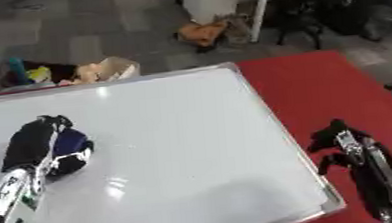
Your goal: Wipe the whiteboard clean with a brush.
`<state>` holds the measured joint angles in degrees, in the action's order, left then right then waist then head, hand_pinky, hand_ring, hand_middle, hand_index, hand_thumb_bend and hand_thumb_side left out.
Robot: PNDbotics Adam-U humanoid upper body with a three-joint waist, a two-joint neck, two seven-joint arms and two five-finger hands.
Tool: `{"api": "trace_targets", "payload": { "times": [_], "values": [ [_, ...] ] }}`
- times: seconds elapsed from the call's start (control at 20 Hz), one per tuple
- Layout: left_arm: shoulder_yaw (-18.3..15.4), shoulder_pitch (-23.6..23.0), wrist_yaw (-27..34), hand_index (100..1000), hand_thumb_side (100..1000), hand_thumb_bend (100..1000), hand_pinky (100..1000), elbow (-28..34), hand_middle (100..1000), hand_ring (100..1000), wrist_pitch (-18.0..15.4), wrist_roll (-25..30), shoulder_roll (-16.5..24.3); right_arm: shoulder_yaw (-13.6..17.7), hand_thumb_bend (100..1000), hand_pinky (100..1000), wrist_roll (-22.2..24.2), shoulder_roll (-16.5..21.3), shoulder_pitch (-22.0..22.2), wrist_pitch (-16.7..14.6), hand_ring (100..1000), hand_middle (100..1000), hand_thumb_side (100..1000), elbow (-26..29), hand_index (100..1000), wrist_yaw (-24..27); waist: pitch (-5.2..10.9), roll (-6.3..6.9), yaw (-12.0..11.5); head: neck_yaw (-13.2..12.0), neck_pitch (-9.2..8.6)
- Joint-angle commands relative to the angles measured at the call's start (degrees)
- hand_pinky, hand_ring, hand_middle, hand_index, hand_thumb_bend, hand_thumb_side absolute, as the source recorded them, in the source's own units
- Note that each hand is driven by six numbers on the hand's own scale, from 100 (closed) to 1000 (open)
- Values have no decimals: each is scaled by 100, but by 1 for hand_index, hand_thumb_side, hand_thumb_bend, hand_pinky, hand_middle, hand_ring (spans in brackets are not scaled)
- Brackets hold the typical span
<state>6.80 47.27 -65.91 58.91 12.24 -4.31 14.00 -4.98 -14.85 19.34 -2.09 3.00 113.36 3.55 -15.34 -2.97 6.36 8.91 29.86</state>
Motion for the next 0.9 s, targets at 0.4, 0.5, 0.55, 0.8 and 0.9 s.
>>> {"api": "trace_targets", "payload": {
  "times": [0.4,0.5,0.55,0.8,0.9],
  "values": [
    [-433,-410,61,714,326,350,239,-436,409,511,464,-1062,449,61,100,310,-25,64,-17,3,582,491,843,123,601,-59,102,23,-103,59,-55],
    [-519,-518,187,714,326,353,239,-443,409,512,561,-1147,563,64,100,311,-29,70,-20,3,582,492,843,123,601,-59,109,32,-126,78,-57],
    [-557,-566,246,713,326,355,238,-444,409,513,605,-1178,612,65,100,311,-31,72,-21,4,582,492,843,123,601,-59,110,35,-136,86,-60],
    [-648,-715,491,712,328,357,235,-429,410,519,726,-1260,727,75,100,310,-40,76,-10,3,582,491,843,123,601,-67,111,24,-158,98,-57],
    [-614,-712,538,711,330,356,233,-400,410,521,704,-1256,698,72,100,310,-38,76,-13,0,582,491,842,123,601,-66,112,16,-156,92,-59]
  ]
}}
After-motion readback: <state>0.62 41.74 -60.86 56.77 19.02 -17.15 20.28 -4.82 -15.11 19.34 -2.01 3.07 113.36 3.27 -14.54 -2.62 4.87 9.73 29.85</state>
